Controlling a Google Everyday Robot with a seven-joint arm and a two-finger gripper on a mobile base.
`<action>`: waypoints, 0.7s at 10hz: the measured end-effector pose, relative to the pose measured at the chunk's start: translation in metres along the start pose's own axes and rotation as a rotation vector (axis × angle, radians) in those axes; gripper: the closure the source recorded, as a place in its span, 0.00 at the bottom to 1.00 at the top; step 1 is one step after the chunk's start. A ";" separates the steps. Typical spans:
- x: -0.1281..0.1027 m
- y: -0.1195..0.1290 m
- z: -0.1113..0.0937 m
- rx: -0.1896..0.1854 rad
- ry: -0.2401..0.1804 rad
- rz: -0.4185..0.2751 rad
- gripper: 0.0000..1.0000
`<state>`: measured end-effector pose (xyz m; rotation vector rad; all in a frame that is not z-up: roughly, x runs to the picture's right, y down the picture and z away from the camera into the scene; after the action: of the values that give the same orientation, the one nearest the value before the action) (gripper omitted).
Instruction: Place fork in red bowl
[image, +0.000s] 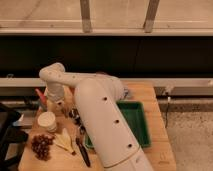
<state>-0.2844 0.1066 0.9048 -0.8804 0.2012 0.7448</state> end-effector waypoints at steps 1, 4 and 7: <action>-0.001 -0.001 0.003 -0.001 0.002 -0.001 0.26; -0.006 -0.002 0.004 -0.002 -0.001 -0.005 0.26; -0.005 -0.004 0.003 0.002 0.000 -0.004 0.50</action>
<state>-0.2854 0.1044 0.9114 -0.8785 0.2004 0.7405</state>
